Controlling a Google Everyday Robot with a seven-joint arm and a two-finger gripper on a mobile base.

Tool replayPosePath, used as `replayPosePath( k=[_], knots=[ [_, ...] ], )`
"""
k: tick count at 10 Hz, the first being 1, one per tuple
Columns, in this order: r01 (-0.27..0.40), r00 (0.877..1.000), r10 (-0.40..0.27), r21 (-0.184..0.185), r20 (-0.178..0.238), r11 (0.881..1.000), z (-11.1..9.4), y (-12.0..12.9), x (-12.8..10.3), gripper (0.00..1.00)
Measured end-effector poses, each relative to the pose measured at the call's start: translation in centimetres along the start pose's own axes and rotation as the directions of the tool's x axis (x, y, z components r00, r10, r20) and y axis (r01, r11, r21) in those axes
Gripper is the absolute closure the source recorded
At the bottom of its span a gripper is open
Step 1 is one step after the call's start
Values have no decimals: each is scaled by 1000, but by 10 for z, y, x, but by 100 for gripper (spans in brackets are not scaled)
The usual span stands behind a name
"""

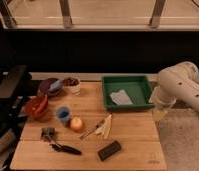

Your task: Place fork in purple bowl

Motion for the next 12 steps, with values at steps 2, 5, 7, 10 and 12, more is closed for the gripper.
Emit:
replayPosePath(
  k=[2,5,7,10,12],
  knots=[
    [12,1000,-12,0,-7,1000,1,0,0,35],
    [114,993,-114,-10,-9,993,6,-4,-33,35],
    [191,982,-191,-21,8,981,14,-7,-72,35],
    [274,959,-268,-58,97,960,30,-7,-125,35],
    [329,932,-309,-87,188,940,43,-6,-162,35]
  ],
)
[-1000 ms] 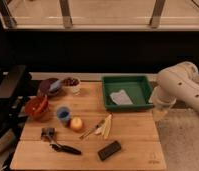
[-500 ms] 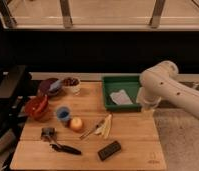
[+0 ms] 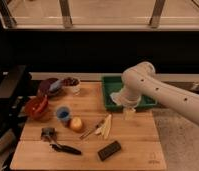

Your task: Place fork in purple bowl

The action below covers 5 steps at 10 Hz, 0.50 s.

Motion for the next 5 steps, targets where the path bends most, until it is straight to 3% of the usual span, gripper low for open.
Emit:
replayPosePath(
  k=[3,5],
  knots=[
    [75,991,-70,-35,114,997,23,-13,-44,35],
    [111,977,-101,-42,189,993,32,-16,-64,35]
  ],
)
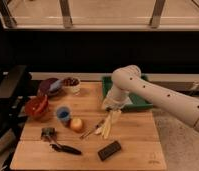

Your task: Place fork in purple bowl

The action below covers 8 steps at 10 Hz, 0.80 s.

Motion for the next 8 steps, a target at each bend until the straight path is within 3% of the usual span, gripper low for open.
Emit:
replayPosePath(
  k=[2,8],
  knots=[
    [17,999,-17,-5,35,1000,7,-3,-12,35],
    [17,999,-16,-7,32,1000,7,-2,-11,35]
  ],
)
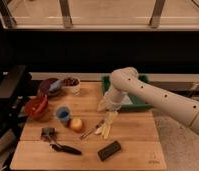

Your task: Place fork in purple bowl

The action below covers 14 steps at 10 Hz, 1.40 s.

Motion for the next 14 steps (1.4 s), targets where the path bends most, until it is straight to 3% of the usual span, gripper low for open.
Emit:
replayPosePath(
  k=[2,8,10,14],
  knots=[
    [14,1000,-14,-13,0,1000,6,-3,-4,35],
    [69,997,-66,-103,33,992,74,-31,-46,35],
    [91,995,-85,-119,61,989,92,-31,-39,35],
    [95,992,-83,-122,99,988,109,-30,-25,35]
  ],
)
